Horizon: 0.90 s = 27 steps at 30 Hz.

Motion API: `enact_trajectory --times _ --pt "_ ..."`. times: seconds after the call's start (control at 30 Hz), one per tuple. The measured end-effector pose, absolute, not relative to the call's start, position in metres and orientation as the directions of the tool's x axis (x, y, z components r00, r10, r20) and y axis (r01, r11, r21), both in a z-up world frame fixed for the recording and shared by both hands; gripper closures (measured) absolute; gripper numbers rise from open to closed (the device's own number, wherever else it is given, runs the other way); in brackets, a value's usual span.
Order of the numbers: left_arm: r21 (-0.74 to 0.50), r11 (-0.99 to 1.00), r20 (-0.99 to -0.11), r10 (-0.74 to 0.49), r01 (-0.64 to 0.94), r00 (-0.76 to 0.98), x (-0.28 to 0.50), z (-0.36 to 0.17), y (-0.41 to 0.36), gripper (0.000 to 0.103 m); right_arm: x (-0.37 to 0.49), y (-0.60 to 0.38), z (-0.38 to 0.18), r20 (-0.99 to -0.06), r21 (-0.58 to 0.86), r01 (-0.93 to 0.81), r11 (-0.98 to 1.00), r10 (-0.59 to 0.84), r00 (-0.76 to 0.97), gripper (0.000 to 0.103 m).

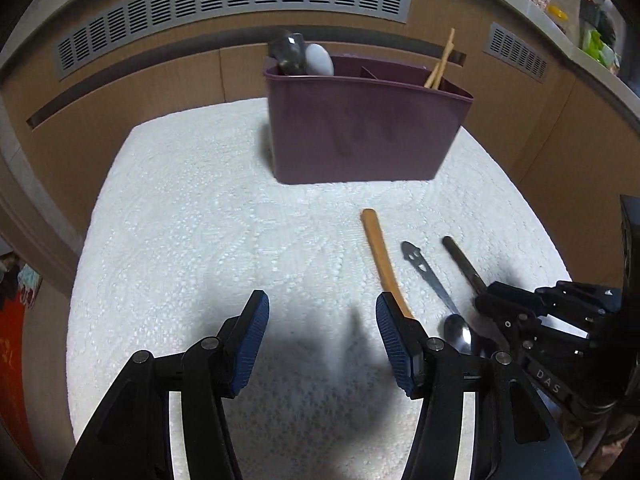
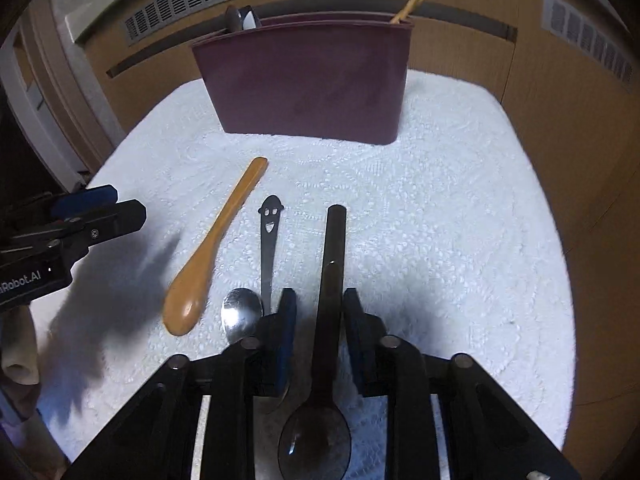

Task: Organize utensils
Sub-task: 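Grasp the dark metal spoon with the right tool while the left tool grasps the wooden spoon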

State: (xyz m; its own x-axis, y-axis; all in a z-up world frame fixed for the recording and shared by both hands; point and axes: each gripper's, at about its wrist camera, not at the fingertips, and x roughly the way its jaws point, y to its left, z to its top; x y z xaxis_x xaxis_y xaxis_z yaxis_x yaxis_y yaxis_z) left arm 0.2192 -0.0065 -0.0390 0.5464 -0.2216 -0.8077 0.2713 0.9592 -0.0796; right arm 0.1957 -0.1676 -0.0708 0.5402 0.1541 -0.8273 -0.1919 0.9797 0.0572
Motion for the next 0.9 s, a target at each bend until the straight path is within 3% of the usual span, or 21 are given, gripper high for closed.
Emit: enact_trajectory --times 0.23,0.27,0.33,0.43,0.73,0.9 --pt "-0.121 0.926 -0.841 -0.287 0.358 0.458 0.227 -0.049 -0.043 0.048 0.182 -0.216 -0.064 -0.806 0.063 -0.092 0.994 0.105 0.583 0.092" --pt "-0.144 0.918 -0.844 -0.309 0.37 0.439 0.228 -0.051 -0.047 0.049 0.18 -0.223 -0.065 -0.805 0.063 -0.075 0.995 0.095 0.585 0.092" --pt "-0.17 0.908 -0.849 -0.333 0.383 0.412 0.23 -0.054 -0.054 0.062 0.176 -0.239 -0.066 -0.804 0.066 -0.038 0.997 0.076 0.59 0.092" --pt "-0.14 0.914 -0.859 -0.303 0.38 0.412 0.237 -0.058 -0.063 0.068 0.171 -0.253 -0.07 -0.801 0.09 -0.01 0.996 0.078 0.593 0.092" --pt "-0.026 0.926 -0.902 -0.184 0.377 0.39 0.259 -0.063 -0.077 0.071 0.164 -0.255 -0.073 -0.78 0.115 -0.024 0.993 0.105 0.616 0.092" --pt "-0.032 0.927 -0.927 -0.167 0.373 0.336 0.275 -0.066 -0.078 0.075 0.163 -0.256 -0.073 -0.77 0.14 -0.031 0.99 0.129 0.625 0.092"
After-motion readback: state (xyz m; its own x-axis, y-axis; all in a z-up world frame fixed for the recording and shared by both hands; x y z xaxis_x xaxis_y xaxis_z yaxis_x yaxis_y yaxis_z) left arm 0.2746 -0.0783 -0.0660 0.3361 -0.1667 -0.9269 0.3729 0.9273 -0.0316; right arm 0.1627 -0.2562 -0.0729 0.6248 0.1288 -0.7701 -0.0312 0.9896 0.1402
